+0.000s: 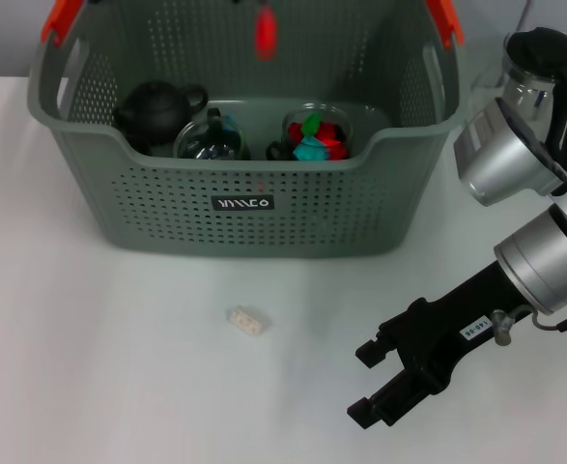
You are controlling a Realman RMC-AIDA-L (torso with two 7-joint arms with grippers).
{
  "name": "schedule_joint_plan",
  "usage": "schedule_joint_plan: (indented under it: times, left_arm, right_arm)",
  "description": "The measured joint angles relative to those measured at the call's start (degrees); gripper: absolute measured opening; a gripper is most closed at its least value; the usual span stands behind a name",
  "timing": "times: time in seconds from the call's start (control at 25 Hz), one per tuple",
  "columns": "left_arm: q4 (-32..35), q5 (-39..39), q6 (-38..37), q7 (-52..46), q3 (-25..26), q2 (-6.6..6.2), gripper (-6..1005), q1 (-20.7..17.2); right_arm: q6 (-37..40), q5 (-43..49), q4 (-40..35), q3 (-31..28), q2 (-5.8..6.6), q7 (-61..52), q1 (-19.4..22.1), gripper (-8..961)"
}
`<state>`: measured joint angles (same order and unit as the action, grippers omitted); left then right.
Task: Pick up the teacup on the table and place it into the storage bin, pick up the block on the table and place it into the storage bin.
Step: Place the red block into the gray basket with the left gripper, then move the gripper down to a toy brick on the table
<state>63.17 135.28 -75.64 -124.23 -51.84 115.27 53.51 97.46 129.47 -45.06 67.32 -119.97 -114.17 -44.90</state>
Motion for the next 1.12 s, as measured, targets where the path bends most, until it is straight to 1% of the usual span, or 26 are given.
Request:
schedule_joint_plan:
  times: [0.2, 0.28, 0.4, 0.44, 0.52, 0.56, 0.68, 0.8, 0.88, 0.96, 1.0, 1.12]
  left_arm:
    - [1.3, 1.0, 0.5, 0.0, -0.2, 0.83, 303, -0.2]
    - [3.7, 0.9, 0.0, 0.0, -0.1, 1.15, 405, -0.8]
    - [9.6, 0.1, -2.2, 0.0, 0.1, 1.97, 557, -3.0]
    - [12.5, -0.4, -3.5, 0.0, 0.1, 2.36, 591, -4.0]
    - [18.2, -2.1, -7.3, 0.2, 0.2, 3.03, 660, -6.3]
    - [21.8, -3.7, -10.6, 0.6, 0.1, 3.42, 694, -7.9]
    - [29.1, -8.2, -19.3, 2.6, -0.3, 4.54, 787, -11.6]
    - [34.7, -13.6, -28.9, 5.9, -0.4, 5.96, 858, -16.0]
    - [37.6, -15.5, -33.7, 8.1, -1.1, 6.93, 905, -18.7]
    - [39.9, -15.7, -35.5, 10.4, -3.4, 7.83, 952, -22.5]
    - [40.8, -15.5, -35.7, 11.8, -5.0, 8.03, 952, -24.5]
    - [41.5, -13.5, -35.5, 16.7, -10.4, 8.04, 952, -29.1]
  right_arm:
    - [0.0, 0.0, 0.0, 0.1, 0.00, 0.0, 0.1, 947]
    - [0.0, 0.0, 0.0, 0.1, -0.03, 0.0, 0.2, 947]
    - [0.0, 0.0, 0.1, 0.1, -0.07, 0.2, 0.2, 946]
    - [0.0, 0.0, 0.1, 0.1, -0.07, 0.3, 0.2, 946]
    - [-0.1, 0.0, 0.2, 0.1, -0.09, 0.3, 0.2, 946]
    - [-0.1, 0.0, 0.2, 0.1, -0.09, 0.3, 0.2, 946]
    - [-0.2, 0.0, 0.2, 0.1, -0.04, 0.3, 0.2, 946]
    - [-0.4, 0.0, 0.2, 0.1, 0.06, 0.2, 0.2, 946]
    - [-0.4, 0.0, 0.2, 0.0, 0.19, 0.1, 0.2, 946]
    - [-0.4, 0.0, 0.2, -0.2, 0.33, 0.1, 0.2, 946]
    - [-0.5, 0.0, 0.2, -0.2, 0.44, 0.0, 0.2, 947]
    - [-0.5, 0.0, 0.2, -0.4, 0.83, 0.0, 0.2, 947]
